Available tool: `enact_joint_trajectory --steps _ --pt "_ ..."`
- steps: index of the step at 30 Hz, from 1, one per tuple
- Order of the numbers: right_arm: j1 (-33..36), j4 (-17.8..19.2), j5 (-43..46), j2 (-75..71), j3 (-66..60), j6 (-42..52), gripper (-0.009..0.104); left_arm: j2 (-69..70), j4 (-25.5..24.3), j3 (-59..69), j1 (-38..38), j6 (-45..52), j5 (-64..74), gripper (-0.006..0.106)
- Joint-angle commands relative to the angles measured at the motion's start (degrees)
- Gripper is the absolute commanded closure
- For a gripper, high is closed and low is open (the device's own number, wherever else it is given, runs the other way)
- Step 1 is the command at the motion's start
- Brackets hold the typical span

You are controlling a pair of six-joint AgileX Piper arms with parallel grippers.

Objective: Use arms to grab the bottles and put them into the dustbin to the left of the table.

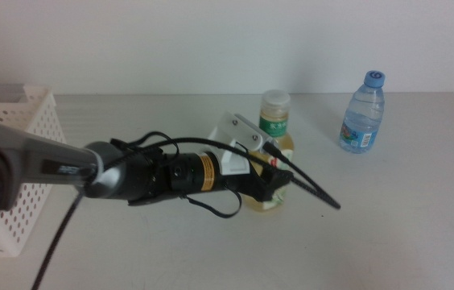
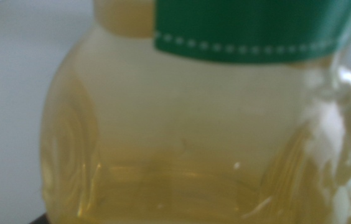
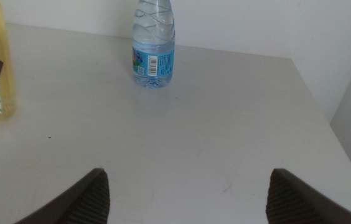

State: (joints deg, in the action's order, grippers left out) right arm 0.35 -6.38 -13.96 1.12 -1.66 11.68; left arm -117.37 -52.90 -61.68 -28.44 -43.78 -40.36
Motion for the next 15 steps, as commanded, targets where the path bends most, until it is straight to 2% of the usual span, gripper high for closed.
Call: enact_joint_trajectory --steps 1,4,12,15 --pt "-0.3 0.3 4.5 0.8 0.6 0.5 0.031 8.0 2.8 -1.5 0.6 -3.0 3.1 0.094" --pt "-0.3 0.3 4.5 0.8 0.6 0.5 0.031 13.6 2.7 -1.5 0.5 -2.8 10.2 0.102" --pt "-0.3 0.3 4.5 0.8 0.6 0.5 0.031 26.7 2.1 -1.5 0.6 -2.2 19.8 0.102" --pt "-0.3 0.3 4.5 0.8 0.6 0.5 0.031 30.2 0.0 -1.5 0.6 -3.1 23.0 0.102"
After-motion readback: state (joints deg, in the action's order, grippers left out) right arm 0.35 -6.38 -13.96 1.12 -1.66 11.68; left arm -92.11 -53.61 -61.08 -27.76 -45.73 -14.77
